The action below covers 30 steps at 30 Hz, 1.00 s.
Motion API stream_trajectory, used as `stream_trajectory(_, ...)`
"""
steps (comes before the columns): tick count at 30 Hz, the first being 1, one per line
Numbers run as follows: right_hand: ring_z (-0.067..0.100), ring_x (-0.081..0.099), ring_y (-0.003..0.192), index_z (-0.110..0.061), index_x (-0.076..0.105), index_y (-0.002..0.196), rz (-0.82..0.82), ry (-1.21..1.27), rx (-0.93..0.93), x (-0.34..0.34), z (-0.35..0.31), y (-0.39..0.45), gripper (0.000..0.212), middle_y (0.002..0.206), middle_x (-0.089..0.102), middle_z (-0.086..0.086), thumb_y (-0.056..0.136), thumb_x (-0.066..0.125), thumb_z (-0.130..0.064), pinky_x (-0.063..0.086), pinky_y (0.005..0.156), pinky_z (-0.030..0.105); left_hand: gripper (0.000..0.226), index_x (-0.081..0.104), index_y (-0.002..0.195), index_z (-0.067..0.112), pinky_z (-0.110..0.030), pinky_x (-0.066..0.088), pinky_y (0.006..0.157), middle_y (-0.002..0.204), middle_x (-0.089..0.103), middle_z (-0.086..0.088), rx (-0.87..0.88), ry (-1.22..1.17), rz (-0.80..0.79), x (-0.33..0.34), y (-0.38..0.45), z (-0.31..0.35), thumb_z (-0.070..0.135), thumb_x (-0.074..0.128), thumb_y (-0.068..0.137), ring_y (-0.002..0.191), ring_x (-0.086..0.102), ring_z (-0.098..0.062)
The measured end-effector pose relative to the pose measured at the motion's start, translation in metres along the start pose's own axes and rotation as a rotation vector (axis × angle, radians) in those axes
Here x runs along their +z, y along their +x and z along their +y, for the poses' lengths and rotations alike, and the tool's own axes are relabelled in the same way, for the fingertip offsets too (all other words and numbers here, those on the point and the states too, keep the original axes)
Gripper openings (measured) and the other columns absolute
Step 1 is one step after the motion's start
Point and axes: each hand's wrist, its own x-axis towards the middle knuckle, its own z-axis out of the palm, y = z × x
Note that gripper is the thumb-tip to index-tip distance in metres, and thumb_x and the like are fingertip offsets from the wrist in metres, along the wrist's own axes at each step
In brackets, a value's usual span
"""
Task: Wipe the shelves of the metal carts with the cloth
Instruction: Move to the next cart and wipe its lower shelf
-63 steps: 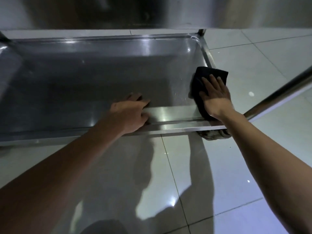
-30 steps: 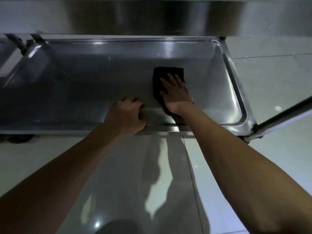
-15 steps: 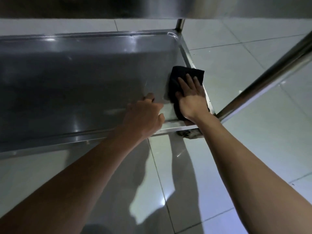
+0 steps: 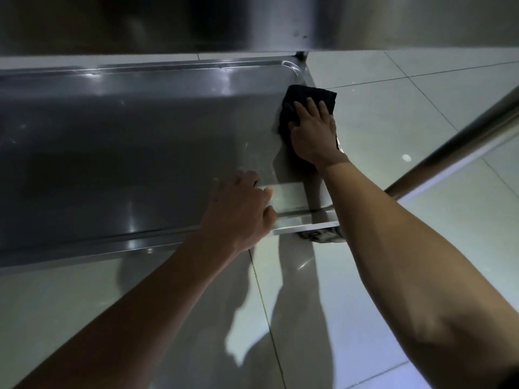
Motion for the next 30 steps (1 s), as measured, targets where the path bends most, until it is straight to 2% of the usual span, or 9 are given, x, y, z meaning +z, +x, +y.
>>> stream_trajectory(4, 0.026, -0.002, 0.154, -0.026, 0.022, 0.158, -0.025, 0.0, 0.002, -0.002, 0.007, -0.027, 0.057, 0.167, 0.009, 0.002, 0.104, 0.037, -0.034, 0.002, 0.124, 0.045, 0.046, 0.062, 0.13, 0.033, -0.058, 0.03, 0.11, 0.15, 0.044, 0.001, -0.014, -0.023, -0.067, 0.001, -0.003, -0.002, 0.046, 0.039, 0.092, 0.143, 0.036, -0.026)
stream_trajectory(8, 0.025, -0.004, 0.154, -0.027, 0.019, 0.158, -0.055, -0.035, 0.016, -0.004, 0.017, -0.07, 0.057, 0.168, 0.006, 0.0, 0.105, 0.035, -0.037, 0.002, 0.124, 0.045, 0.042, 0.056, 0.136, 0.037, -0.059, 0.034, 0.11, 0.153, 0.044, -0.001, -0.035, 0.006, -0.06, -0.004, -0.005, 0.002, 0.045, 0.043, 0.097, 0.128, 0.052, -0.032)
stream_trajectory(10, 0.028, -0.001, 0.154, -0.024, 0.021, 0.158, -0.057, -0.055, -0.007, -0.006, 0.021, -0.096, 0.058, 0.167, 0.01, 0.004, 0.104, 0.037, -0.036, 0.005, 0.123, 0.048, 0.044, 0.049, 0.143, 0.036, -0.062, 0.029, 0.112, 0.157, 0.038, -0.001, -0.047, 0.015, -0.073, -0.002, -0.008, 0.004, 0.043, 0.04, 0.1, 0.136, 0.044, -0.032)
stream_trajectory(13, 0.033, 0.008, 0.152, -0.017, 0.024, 0.157, -0.057, -0.134, -0.055, -0.01, 0.026, -0.138, 0.057, 0.165, 0.017, 0.012, 0.105, 0.036, -0.035, 0.012, 0.122, 0.051, 0.046, 0.037, 0.151, 0.038, -0.069, 0.016, 0.115, 0.165, 0.022, 0.003, -0.089, -0.019, -0.148, -0.001, -0.01, 0.007, 0.043, 0.029, 0.105, 0.152, 0.016, -0.03)
stream_trajectory(18, 0.029, 0.016, 0.152, -0.013, 0.029, 0.155, -0.03, -0.141, -0.095, -0.006, 0.019, -0.198, 0.055, 0.163, 0.024, 0.011, 0.106, 0.032, -0.038, 0.016, 0.121, 0.048, 0.049, 0.022, 0.156, 0.041, -0.07, 0.01, 0.117, 0.168, 0.008, 0.007, -0.08, -0.007, -0.21, -0.006, -0.015, 0.006, 0.044, 0.022, 0.107, 0.154, 0.004, -0.031)
stream_trajectory(20, 0.029, 0.017, 0.151, -0.014, 0.031, 0.155, -0.007, -0.114, -0.104, -0.007, 0.012, -0.213, 0.056, 0.163, 0.025, 0.01, 0.106, 0.036, -0.041, 0.016, 0.12, 0.048, 0.049, 0.025, 0.156, 0.037, -0.067, 0.014, 0.117, 0.167, 0.014, 0.003, -0.072, -0.012, -0.188, -0.008, -0.022, 0.005, 0.041, 0.023, 0.107, 0.153, 0.008, -0.03)
stream_trajectory(24, 0.032, 0.021, 0.149, -0.015, 0.035, 0.154, 0.021, -0.14, -0.199, -0.003, -0.007, -0.23, 0.059, 0.161, 0.03, 0.009, 0.102, 0.049, -0.041, 0.019, 0.119, 0.046, 0.041, 0.044, 0.143, 0.027, -0.057, 0.025, 0.116, 0.153, 0.04, 0.0, -0.049, -0.043, -0.065, -0.014, -0.052, -0.009, 0.036, 0.033, 0.104, 0.143, 0.028, -0.025)
stream_trajectory(27, 0.034, 0.027, 0.146, -0.015, 0.039, 0.152, 0.03, -0.111, -0.26, 0.007, -0.032, -0.235, 0.062, 0.159, 0.035, 0.009, 0.098, 0.058, -0.036, 0.023, 0.117, 0.048, 0.039, 0.051, 0.138, 0.025, -0.052, 0.026, 0.116, 0.148, 0.045, 0.001, -0.036, -0.013, -0.041, -0.022, -0.077, -0.035, 0.036, 0.036, 0.103, 0.141, 0.032, -0.023)
stream_trajectory(30, 0.034, 0.028, 0.145, -0.017, 0.039, 0.152, 0.017, -0.136, -0.326, 0.022, -0.065, -0.238, 0.063, 0.158, 0.036, 0.009, 0.097, 0.06, -0.037, 0.026, 0.116, 0.049, 0.041, 0.052, 0.139, 0.023, -0.049, 0.029, 0.116, 0.147, 0.048, -0.001, -0.076, 0.005, -0.033, -0.033, -0.098, -0.063, 0.038, 0.039, 0.102, 0.14, 0.036, -0.023)
